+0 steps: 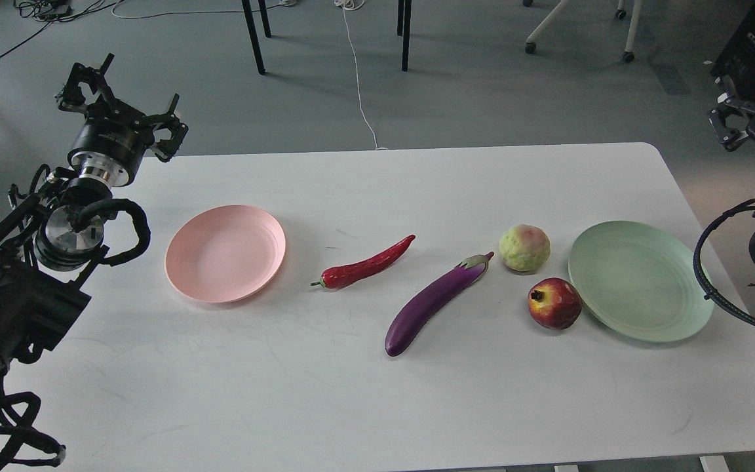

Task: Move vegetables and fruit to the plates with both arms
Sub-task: 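Raise the right arm and bring the right gripper over the table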

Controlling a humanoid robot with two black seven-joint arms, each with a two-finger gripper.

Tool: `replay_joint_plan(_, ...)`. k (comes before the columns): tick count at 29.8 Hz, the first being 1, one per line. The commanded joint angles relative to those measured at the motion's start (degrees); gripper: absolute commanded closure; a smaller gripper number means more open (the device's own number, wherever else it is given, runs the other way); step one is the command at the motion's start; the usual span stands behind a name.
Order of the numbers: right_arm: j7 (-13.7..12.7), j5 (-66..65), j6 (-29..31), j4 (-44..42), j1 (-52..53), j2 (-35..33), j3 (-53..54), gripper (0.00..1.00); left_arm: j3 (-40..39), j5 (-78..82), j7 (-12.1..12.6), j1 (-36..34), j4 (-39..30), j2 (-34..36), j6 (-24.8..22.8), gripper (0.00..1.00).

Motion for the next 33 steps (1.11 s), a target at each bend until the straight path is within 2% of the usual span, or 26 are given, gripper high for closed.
replay_joint_plan(1,0.40,0.00,0.00,0.01,0.24,1.84,0.60,0.01,0.05,-0.03,0.00,-0.52,1.62,-0.06,-1.19,0.02)
replay_joint_plan(9,0.75,-0.18,0.00,0.36,1.29,1.23,-0.10,0.01,0.05,-0.04,0.09,-0.61,1.89,-0.33,-1.20,0.02)
replay_joint_plan(14,0.58,-0.35,0.00,0.01,5.94,-0.17,-2.90,0.01,0.75,0.05,0.09,-4.38,8.82,-2.34,-1.37,0.02)
replay_joint_plan(18,0.66,-0.53,0.00,0.01,13.23,-1.23,-13.25,0.01,3.47,-0.04,0.00,-7.55,13.05,-3.32,-2.69,0.02)
replay_joint_plan(24,2.51,-6.49,0.00,0.88,23.95,-0.62,-29.00,0.01,3.65,-0.47,0.00,-7.73,13.14,-3.05,-4.00,0.02)
replay_joint_plan(28,2.34,-18.86,0.00,4.13,31.33,-1.06,-36.64,0.01,3.65,-0.56,0.00,-7.46,13.14,-3.05,-5.33,0.02)
replay_joint_plan(33,2.51,-37.94,0.00,11.60,41.18,-0.62,-54.12,0.01,3.39,-0.65,0.00,-7.55,12.96,-3.05,-5.41,0.02)
